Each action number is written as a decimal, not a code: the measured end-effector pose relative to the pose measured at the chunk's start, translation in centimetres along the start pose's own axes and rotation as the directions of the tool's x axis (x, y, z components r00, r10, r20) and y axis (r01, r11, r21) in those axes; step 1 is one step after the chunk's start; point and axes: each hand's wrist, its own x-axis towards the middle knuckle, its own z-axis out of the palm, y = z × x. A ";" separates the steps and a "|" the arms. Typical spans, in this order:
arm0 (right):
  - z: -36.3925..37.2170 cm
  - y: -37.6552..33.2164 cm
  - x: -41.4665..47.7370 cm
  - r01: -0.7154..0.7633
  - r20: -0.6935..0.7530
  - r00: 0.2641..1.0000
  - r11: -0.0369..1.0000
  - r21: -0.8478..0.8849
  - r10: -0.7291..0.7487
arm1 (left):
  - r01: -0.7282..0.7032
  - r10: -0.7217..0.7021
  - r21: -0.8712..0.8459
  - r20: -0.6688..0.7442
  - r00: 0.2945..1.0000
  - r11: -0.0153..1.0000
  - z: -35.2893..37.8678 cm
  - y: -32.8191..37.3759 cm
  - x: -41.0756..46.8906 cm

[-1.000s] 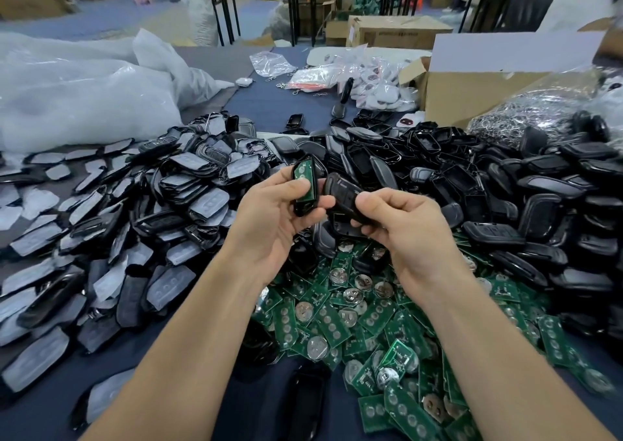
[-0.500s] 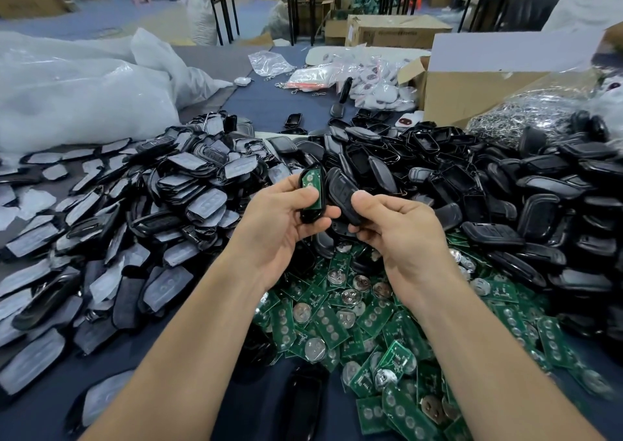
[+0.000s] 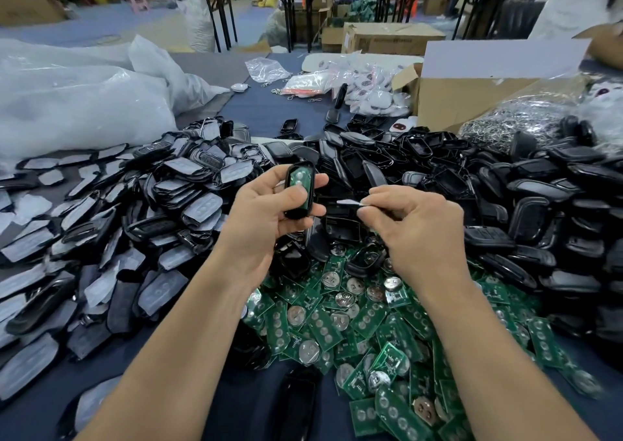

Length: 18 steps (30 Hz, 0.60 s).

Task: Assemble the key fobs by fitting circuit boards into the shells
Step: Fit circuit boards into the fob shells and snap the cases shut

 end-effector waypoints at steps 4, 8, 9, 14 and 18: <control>0.4 -0.1 -0.1 -0.035 0.007 0.999 0.999 0.041 0.034 | -0.036 0.021 0.216 0.073 0.997 0.976 0.9 -0.9 -0.3; 0.7 -0.3 -0.2 -0.072 0.027 0.997 0.986 0.153 0.069 | -0.072 0.049 0.277 0.091 0.995 0.958 1.6 -1.8 -0.3; 0.8 -0.2 -0.2 -0.078 0.016 0.997 0.983 0.167 0.077 | -0.078 0.059 0.262 0.081 0.995 0.962 1.6 -1.9 -0.2; 1.4 -0.6 -0.2 -0.302 0.079 0.949 0.808 0.506 0.306 | -0.093 0.091 0.145 0.020 0.996 0.985 1.9 -1.9 -0.2; 2.8 -1.7 -1.1 -0.495 0.335 0.864 0.511 0.703 0.375 | -0.110 0.109 0.051 0.018 0.994 0.993 2.2 -1.9 -0.2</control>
